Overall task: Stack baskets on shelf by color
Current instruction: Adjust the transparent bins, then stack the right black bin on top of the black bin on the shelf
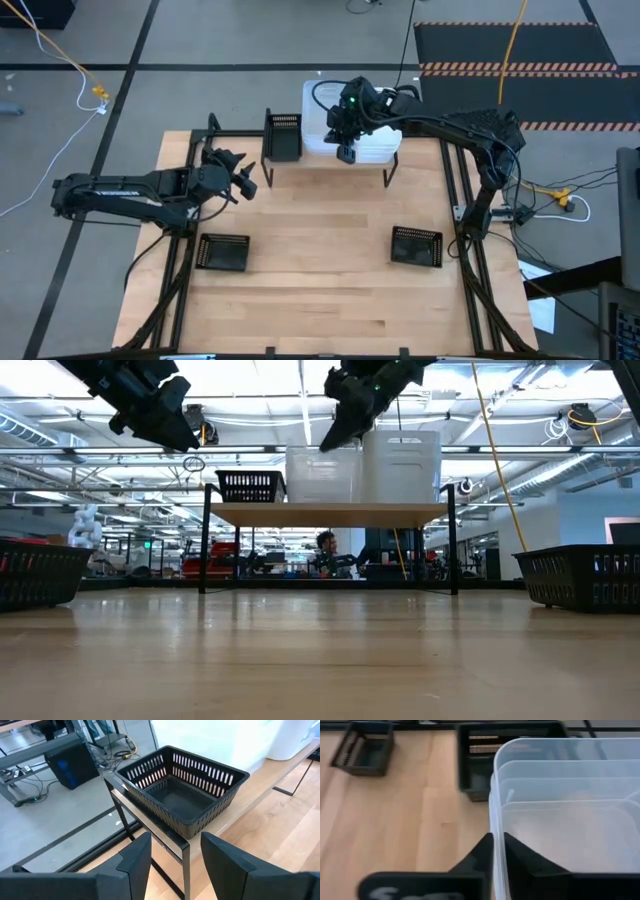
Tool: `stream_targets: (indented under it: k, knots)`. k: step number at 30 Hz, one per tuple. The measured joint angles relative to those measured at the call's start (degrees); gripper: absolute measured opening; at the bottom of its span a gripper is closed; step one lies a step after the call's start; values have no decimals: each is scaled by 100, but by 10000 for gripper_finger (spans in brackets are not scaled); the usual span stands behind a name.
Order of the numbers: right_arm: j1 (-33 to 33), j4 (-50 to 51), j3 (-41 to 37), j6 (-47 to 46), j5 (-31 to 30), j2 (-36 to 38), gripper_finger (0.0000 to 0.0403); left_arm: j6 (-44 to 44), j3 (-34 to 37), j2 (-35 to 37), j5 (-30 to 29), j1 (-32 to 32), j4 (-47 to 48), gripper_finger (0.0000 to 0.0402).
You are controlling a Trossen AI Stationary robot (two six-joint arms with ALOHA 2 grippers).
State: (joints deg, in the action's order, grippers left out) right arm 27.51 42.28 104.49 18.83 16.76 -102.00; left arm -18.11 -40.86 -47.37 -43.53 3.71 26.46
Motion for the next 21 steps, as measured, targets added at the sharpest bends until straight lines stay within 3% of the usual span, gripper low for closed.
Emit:
stream_targets:
  k: [3,14,21]
  knots:
    - [-71,130,0,8,9,84,4,0,0,0,0,-1,7,175]
    - [-281,314,-2,-153,-3,207,30,-7,0,0,48,-1,37,175]
    - [-394,365,-4,34,-18,777,85,-46,0,0,57,-4,125,175]
